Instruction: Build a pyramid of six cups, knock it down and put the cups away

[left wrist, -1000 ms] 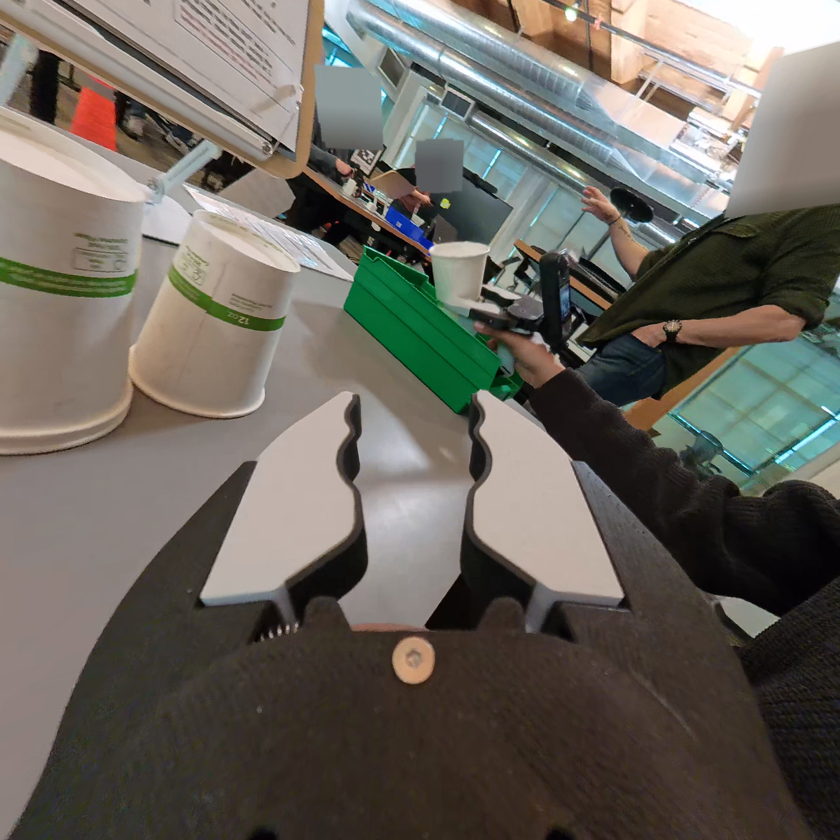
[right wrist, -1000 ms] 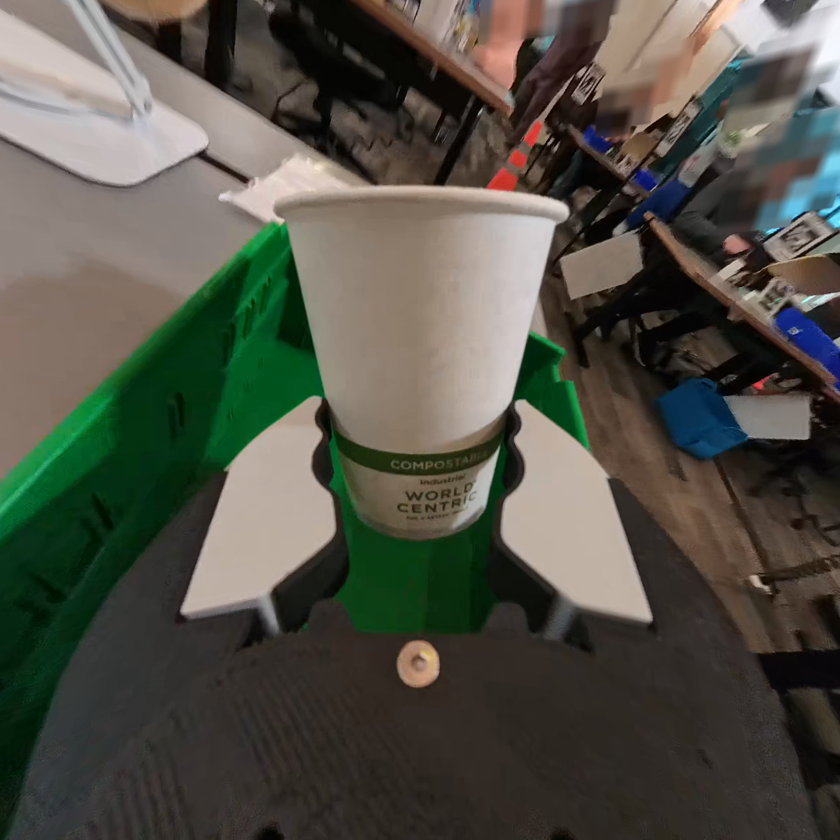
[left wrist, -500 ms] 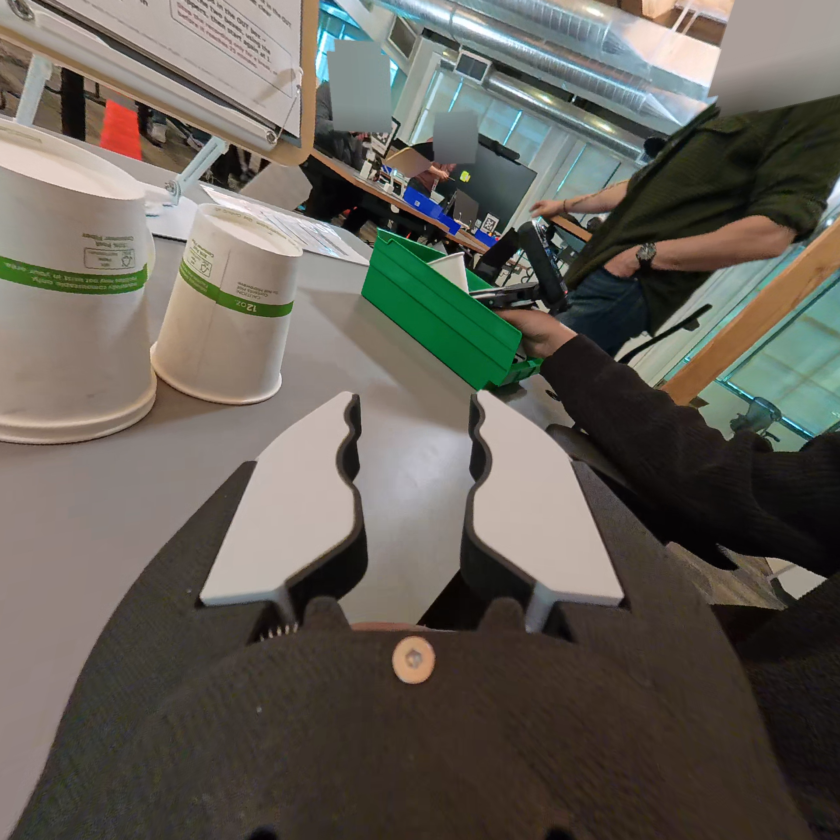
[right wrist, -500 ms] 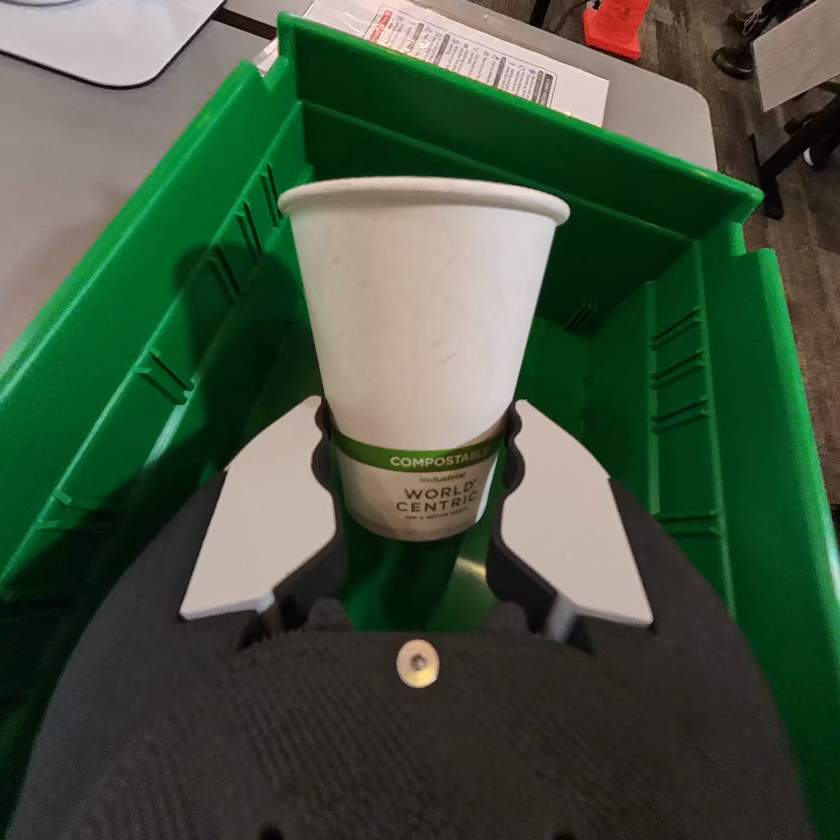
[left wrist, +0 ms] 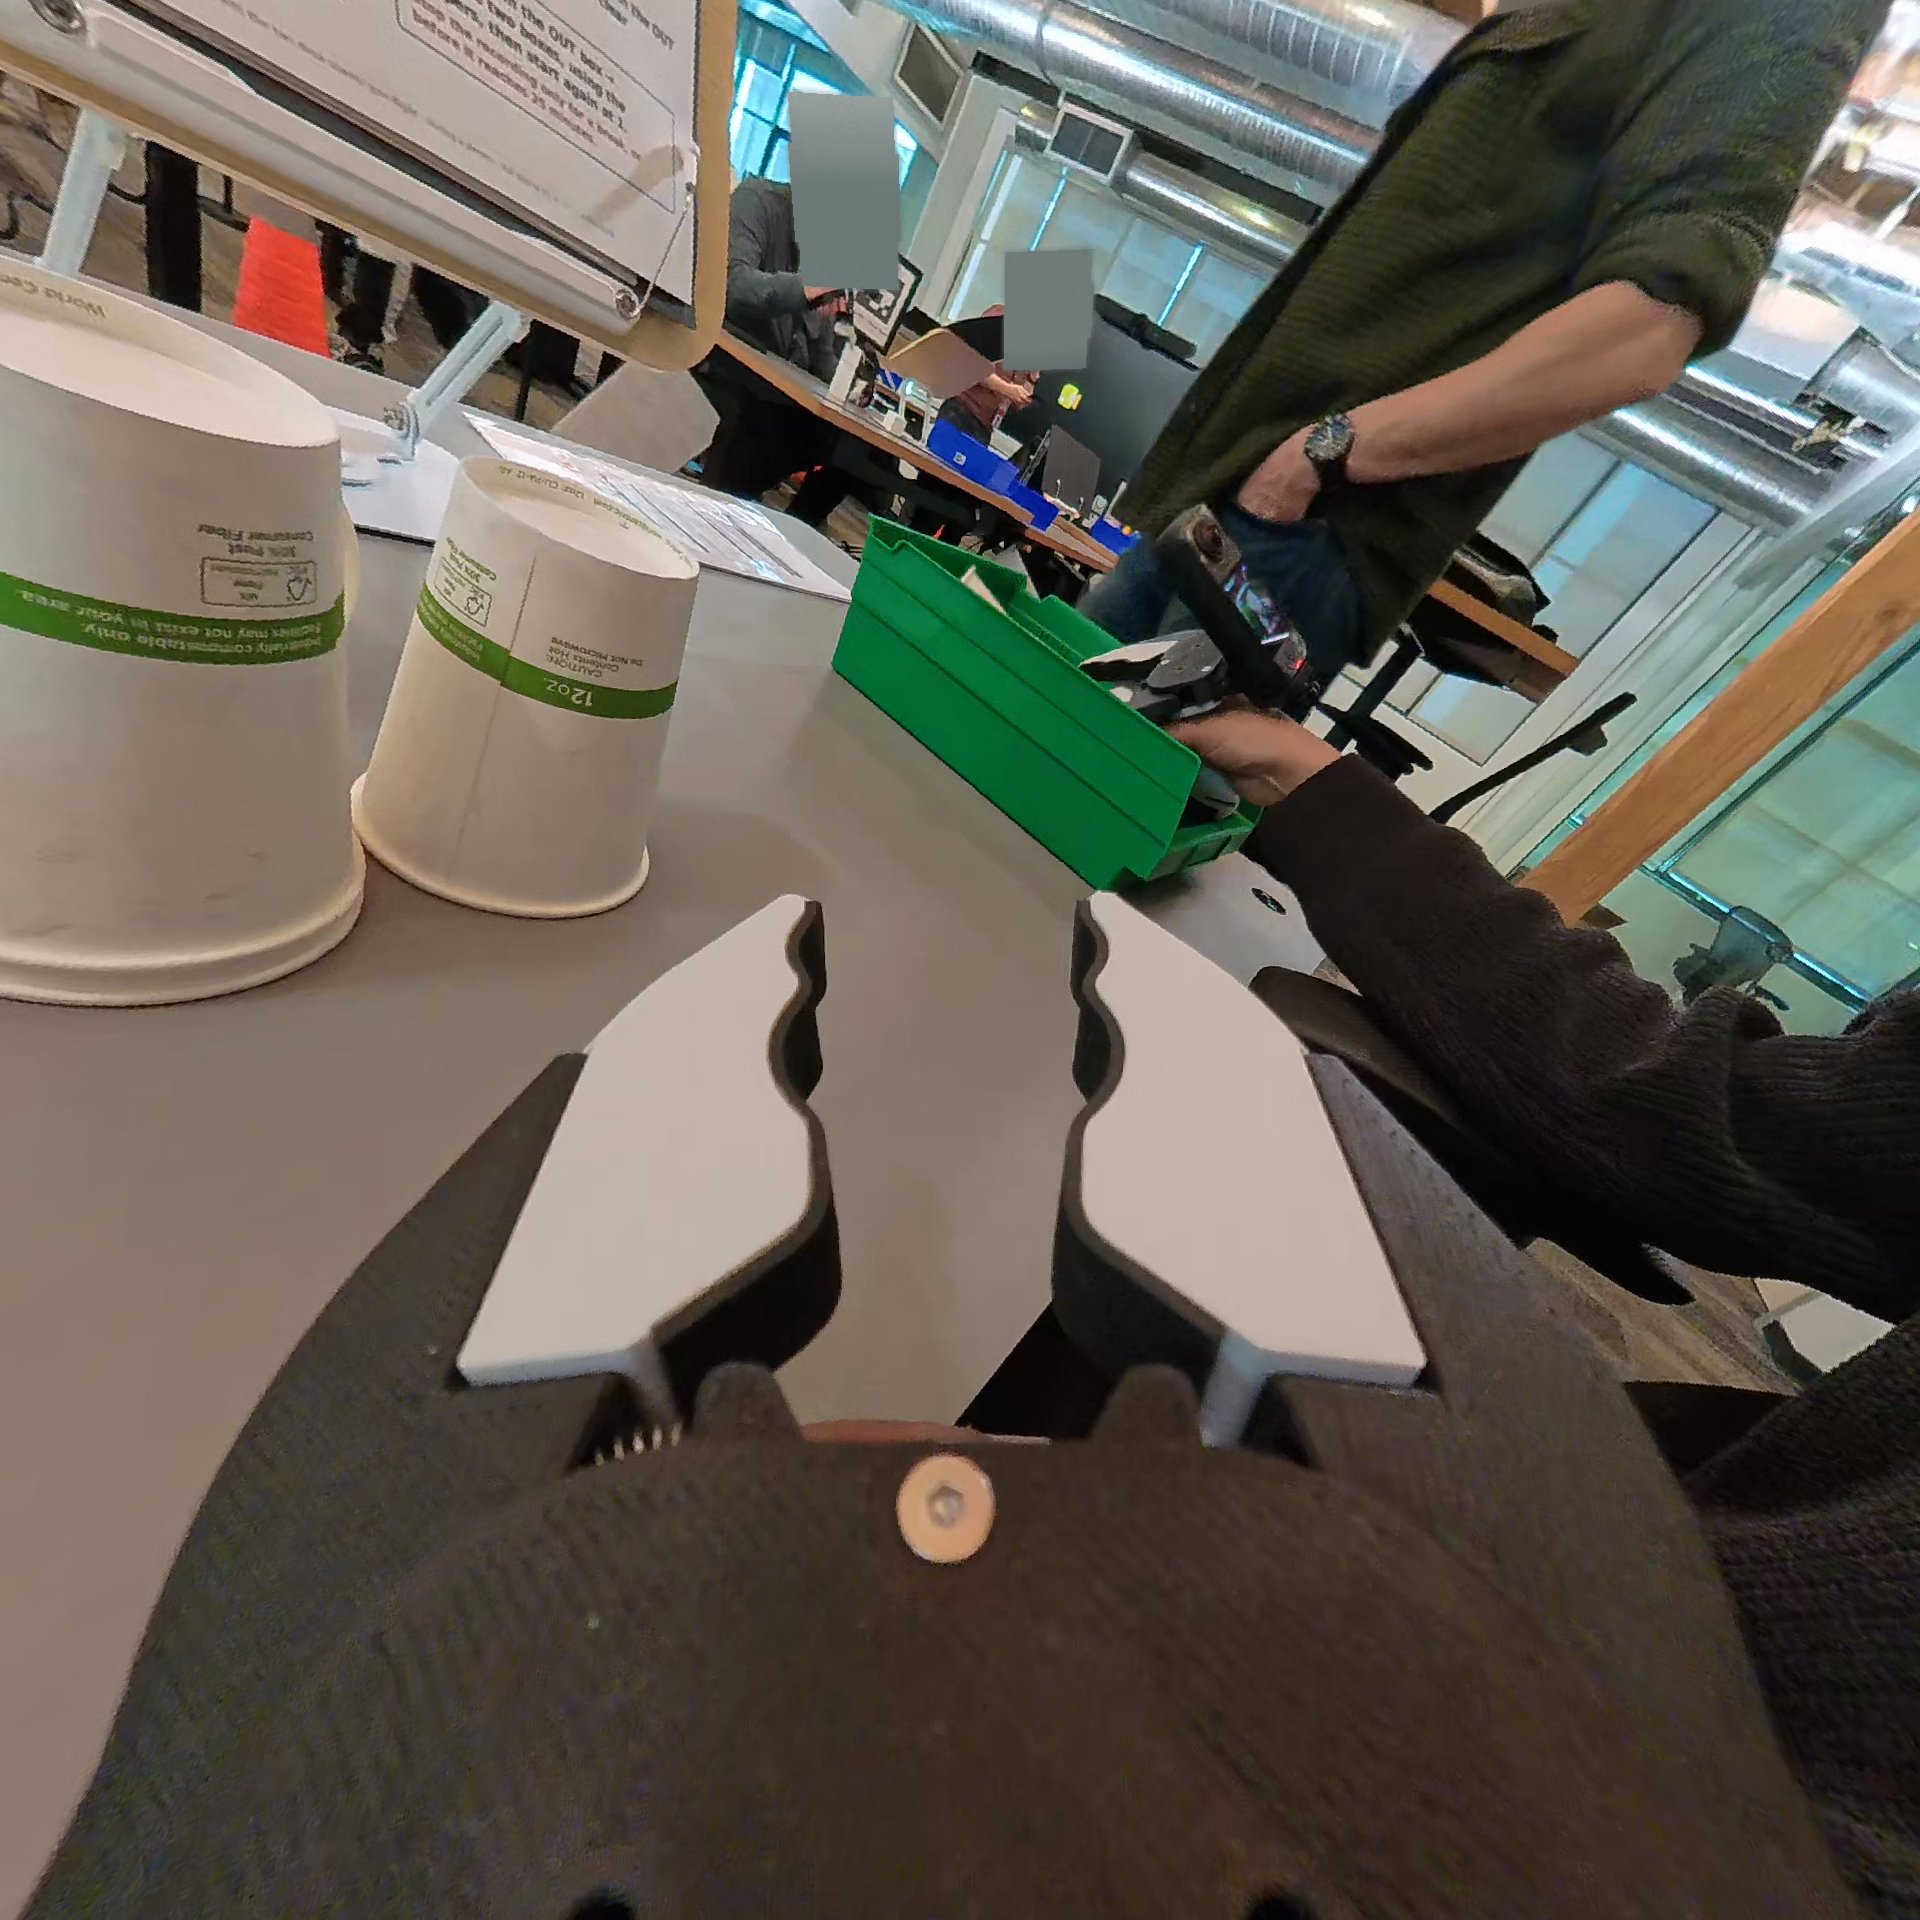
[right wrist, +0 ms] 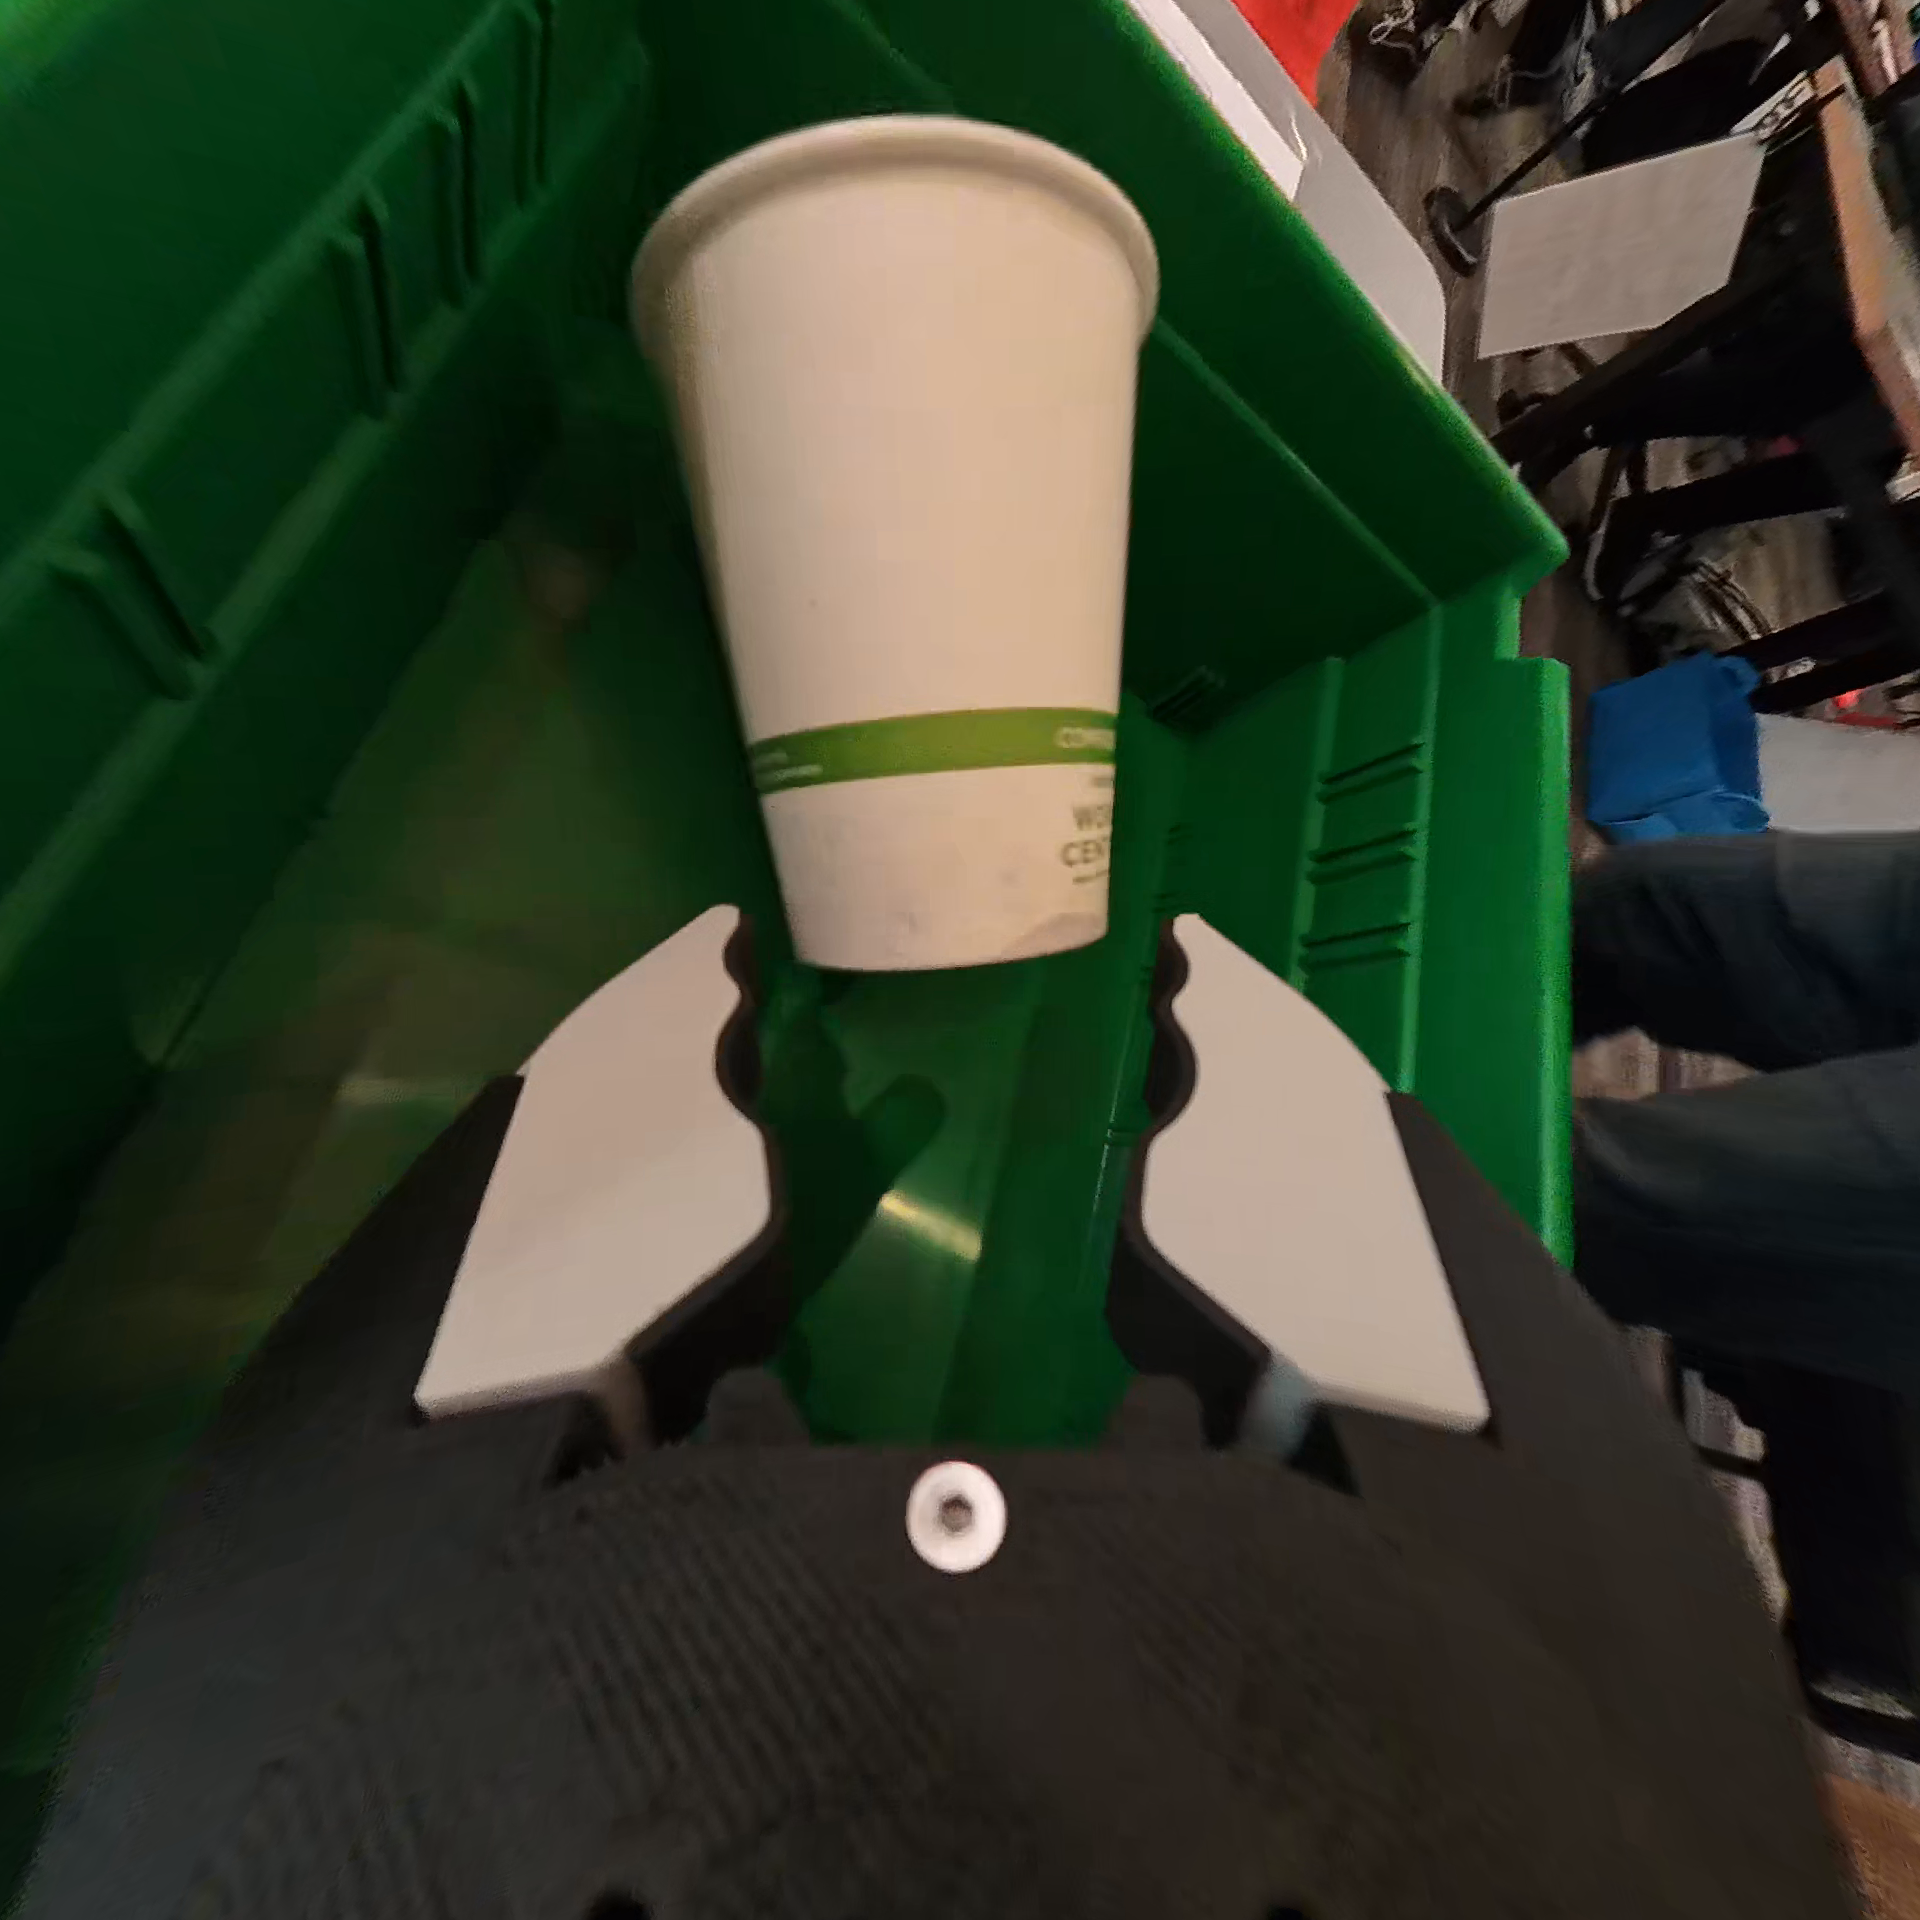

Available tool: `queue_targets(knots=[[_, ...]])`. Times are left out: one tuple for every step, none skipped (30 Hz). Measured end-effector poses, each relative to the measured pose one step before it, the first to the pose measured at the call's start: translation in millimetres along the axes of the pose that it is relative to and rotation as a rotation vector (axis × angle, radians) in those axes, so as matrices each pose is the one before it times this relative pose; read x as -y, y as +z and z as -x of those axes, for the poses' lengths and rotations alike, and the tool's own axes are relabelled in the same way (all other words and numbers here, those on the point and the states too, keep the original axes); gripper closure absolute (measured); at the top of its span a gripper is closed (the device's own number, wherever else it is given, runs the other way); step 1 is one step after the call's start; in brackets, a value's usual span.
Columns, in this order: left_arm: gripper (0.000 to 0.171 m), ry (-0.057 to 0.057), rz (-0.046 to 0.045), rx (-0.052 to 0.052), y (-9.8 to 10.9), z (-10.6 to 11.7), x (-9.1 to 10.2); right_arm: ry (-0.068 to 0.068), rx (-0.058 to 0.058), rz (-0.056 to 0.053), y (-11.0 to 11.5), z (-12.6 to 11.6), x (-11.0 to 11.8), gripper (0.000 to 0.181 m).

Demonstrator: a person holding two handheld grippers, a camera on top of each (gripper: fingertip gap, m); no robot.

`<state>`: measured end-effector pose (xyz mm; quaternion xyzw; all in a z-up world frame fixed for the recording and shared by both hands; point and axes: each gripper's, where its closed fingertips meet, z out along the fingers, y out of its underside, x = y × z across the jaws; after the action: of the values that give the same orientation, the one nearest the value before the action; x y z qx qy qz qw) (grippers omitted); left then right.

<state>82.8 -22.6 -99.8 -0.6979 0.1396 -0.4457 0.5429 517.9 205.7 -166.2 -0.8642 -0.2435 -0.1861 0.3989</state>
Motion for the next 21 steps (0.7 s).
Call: queue_targets(knots=[[0.125, 0.0009, 0.00154, 0.0, 0.05, -0.05, -0.26, -0.0045, -0.0006, 0.0021, -0.3, 0.12, 0.19, 0.107], [0.125, 0.0009, 0.0016, 0.0, -0.04, 0.01, -0.24, -0.0023, -0.0008, -0.0002, -0.82, -0.32, 0.79, 0.106], [0.125, 0.0008, 0.00009, 0.0004, -0.07, -0.06, 0.13, -0.0021, -0.0023, -0.0033, -1.78, -1.13, 1.46, 0.106], [0.125, 0.0004, -0.00161, 0.0008, -0.17, 0.06, 0.28, -0.0017, -0.0043, -0.007, -2.54, -2.05, 2.14, 0.105], [0.125, -0.0001, -0.00157, 0.0004, -0.04, 0.16, 0.26, 0.001, -0.0052, -0.0105, -3.26, -2.84, 2.72, 0.105], [0.125, -0.0011, -0.00037, 0.0, -0.06, 0.15, 0.05, 0.008, -0.0031, -0.0138, -3.64, -2.99, 3.1, 0.105], [0.125, -0.0021, 0.00033, -0.0001, 0.02, 0.24, -0.05, 0.0196, 0.0067, -0.0154, -3.8, -2.0, 3.34, 0.104], [0.125, -0.0026, -0.00002, 0.0, 0.04, 0.23, 0.0, 0.0359, 0.0214, -0.021, -3.63, -0.34, 4.42, 0.098], [0.125, -0.0019, -0.00043, 0.0006, 0.01, 0.29, 0.01, 0.0535, 0.0322, -0.0275, -3.11, 1.02, 5.77, 0.096], [0.125, 0.0001, -0.00075, 0.0023, -0.09, 0.24, 0.18, 0.0586, 0.0478, -0.0316, -2.05, 2.98, 7.21, 0.096], [0.125, 0.0024, -0.00167, 0.0043, -0.29, 0.47, 0.3, 0.0532, 0.0616, -0.0332, -0.89, 5.65, 7.71, 0.096], [0.125, 0.004, -0.00199, 0.0049, -0.26, 0.65, 0.1, 0.0402, 0.0626, -0.0295, 0.75, 6.81, 6.93, 0.099], [0.125, 0.0037, -0.0005, 0.0059, -0.24, 0.94, -0.1, 0.0148, 0.0472, -0.0133, 2.91, 5.57, 4.57, 0.103], [0.125, 0.002, 0.00203, 0.0053, 0.13, 1.21, -0.62, -0.014, 0.0202, 0.0092, 4.78, 2.29, 1.38, 0.104], [0.125, -0.0001, 0.0043, 0.0049, 0.24, 1.4, -1.04, -0.0322, -0.0049, 0.024, 5.64, -1.02, -0.24, 0.1], [0.125, -0.0011, 0.00459, 0.0055, 0.51, 1.52, -1.24, -0.0384, -0.0119, 0.0257, 5.92, -1.63, 0.25, 0.096], [0.125, -0.0005, 0.00377, 0.0052, 0.51, 1.41, -1.07, -0.0365, -0.0047, 0.0181, 5.72, -0.39, 2.1, 0.095], [0.125, 0.0008, 0.00284, 0.0046, 0.58, 1.15, -0.75, -0.0268, 0.0052, 0.0096, 5.69, 1.15, 4.02, 0.095], [0.125, 0.0016, 0.00259, 0.0033, 0.67, 0.93, -0.65, -0.0162, 0.0122, 0.0077, 5.78, 2.16, 4.58, 0.095], [0.125, 0.0016, 0.00302, 0.0018, 0.79, 0.62, -0.76, -0.0111, 0.0076, 0.0087, 6.11, 1.89, 4.39, 0.095], [0.125, 0.0011, 0.00463, 0.0008, 0.88, 0.69, -0.94, -0.0082, -0.0057, 0.0122, 6.64, 0.64, 3.09, 0.095]])
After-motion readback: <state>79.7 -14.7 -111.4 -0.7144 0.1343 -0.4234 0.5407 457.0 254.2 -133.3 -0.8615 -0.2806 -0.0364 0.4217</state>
